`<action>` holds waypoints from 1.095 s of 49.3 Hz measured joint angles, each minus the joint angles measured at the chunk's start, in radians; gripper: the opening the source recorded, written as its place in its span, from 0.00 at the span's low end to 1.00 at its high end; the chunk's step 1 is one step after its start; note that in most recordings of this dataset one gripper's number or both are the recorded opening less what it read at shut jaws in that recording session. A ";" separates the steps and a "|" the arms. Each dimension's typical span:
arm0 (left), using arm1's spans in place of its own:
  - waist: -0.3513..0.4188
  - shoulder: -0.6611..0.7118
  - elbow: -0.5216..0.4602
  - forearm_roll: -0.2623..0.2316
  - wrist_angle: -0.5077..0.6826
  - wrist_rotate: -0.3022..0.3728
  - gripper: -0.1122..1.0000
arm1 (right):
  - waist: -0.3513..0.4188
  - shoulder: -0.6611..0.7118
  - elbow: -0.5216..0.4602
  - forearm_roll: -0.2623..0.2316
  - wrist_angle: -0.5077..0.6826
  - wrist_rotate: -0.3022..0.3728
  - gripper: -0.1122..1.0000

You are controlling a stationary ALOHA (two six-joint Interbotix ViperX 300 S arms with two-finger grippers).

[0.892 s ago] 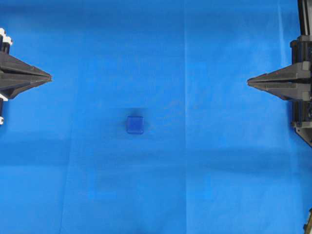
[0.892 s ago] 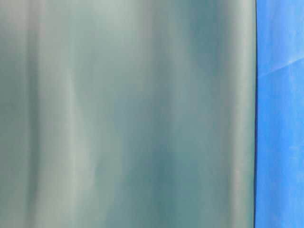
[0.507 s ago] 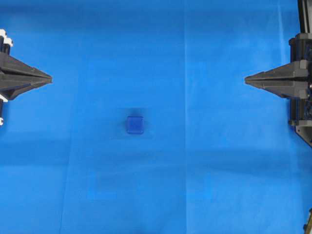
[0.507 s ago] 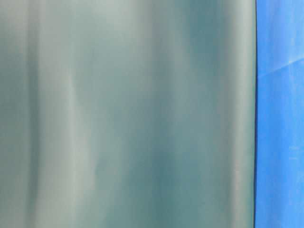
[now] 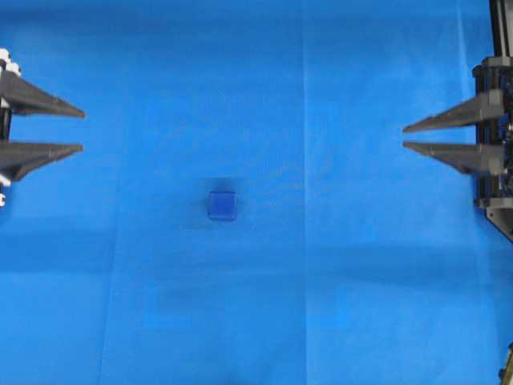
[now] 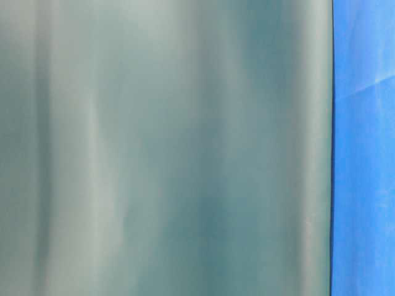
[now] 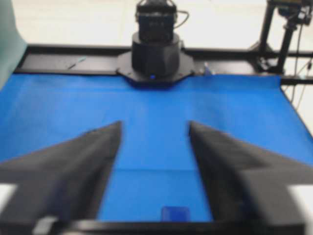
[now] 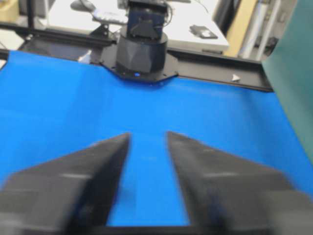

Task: Handover the blue block to the right arm after grasping it with the left arm, then place it in the designated position.
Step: 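Open the left gripper and move it toward the blue cube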

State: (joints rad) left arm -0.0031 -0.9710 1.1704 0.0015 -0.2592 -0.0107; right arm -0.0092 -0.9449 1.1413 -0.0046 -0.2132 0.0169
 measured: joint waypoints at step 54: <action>0.002 0.221 -0.130 0.000 -0.147 -0.009 0.94 | -0.002 0.008 -0.003 0.000 0.000 0.003 0.97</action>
State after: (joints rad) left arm -0.0015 -0.7501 1.0400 0.0015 -0.4065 -0.0199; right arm -0.0107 -0.9373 1.1382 -0.0046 -0.2132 0.0199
